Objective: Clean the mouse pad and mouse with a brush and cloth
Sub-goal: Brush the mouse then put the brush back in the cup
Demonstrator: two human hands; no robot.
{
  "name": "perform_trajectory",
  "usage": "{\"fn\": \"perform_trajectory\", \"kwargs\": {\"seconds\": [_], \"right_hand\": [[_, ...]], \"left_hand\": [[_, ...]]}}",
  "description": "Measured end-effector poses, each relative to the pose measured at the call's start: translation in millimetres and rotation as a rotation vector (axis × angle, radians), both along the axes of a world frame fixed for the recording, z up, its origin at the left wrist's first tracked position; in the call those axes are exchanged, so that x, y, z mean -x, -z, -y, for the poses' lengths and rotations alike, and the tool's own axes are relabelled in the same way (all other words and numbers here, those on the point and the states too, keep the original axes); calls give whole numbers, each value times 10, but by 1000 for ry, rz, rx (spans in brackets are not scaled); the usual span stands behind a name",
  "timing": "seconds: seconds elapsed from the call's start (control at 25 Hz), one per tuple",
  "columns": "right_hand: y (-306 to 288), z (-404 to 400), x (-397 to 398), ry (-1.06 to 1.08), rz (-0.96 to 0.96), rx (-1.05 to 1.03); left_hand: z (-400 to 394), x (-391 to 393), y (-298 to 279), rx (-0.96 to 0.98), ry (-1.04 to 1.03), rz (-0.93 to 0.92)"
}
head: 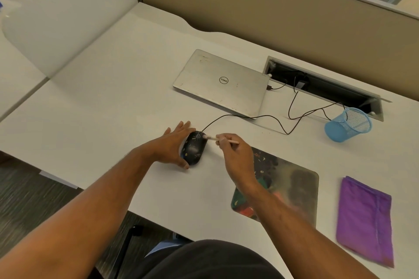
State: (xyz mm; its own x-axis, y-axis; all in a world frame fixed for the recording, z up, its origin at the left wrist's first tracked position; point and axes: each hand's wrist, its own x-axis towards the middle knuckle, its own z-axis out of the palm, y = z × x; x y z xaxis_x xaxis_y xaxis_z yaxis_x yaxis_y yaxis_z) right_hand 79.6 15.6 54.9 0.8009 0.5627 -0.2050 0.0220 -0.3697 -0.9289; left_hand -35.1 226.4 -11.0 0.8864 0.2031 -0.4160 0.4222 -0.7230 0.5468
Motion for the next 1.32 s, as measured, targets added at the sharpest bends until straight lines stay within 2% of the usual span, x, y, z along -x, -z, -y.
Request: {"fn": "perform_trajectory", "kwargs": {"seconds": [0.16,0.36,0.44,0.6,0.76,1.0,1.16,1.32], "right_hand": [[37,-57,81,-81,13,56],[137,307,422,-277,123,39],[149,334,381,-210,109,7],[114,141,90,64,-38,-66],[114,39,89,54,-163,-55],[170,395,434,-128,-154,-52],[103,130,129,106,-222,-115],[88,-114,-20,76,-232,-40]], "left_hand": [[13,-11,-39,-7,5,-8],[31,-23,-58,-28,10,-18],[35,-28,-71,-25,10,-24],[32,-27,-93,-7,6,-26],[37,-36,-105,-7,3,-28],[32,-28,-77,-28,6,-21],[6,-22,-43,-21,1,-23],[-2,-28,-6,-36,-1,-32]]}}
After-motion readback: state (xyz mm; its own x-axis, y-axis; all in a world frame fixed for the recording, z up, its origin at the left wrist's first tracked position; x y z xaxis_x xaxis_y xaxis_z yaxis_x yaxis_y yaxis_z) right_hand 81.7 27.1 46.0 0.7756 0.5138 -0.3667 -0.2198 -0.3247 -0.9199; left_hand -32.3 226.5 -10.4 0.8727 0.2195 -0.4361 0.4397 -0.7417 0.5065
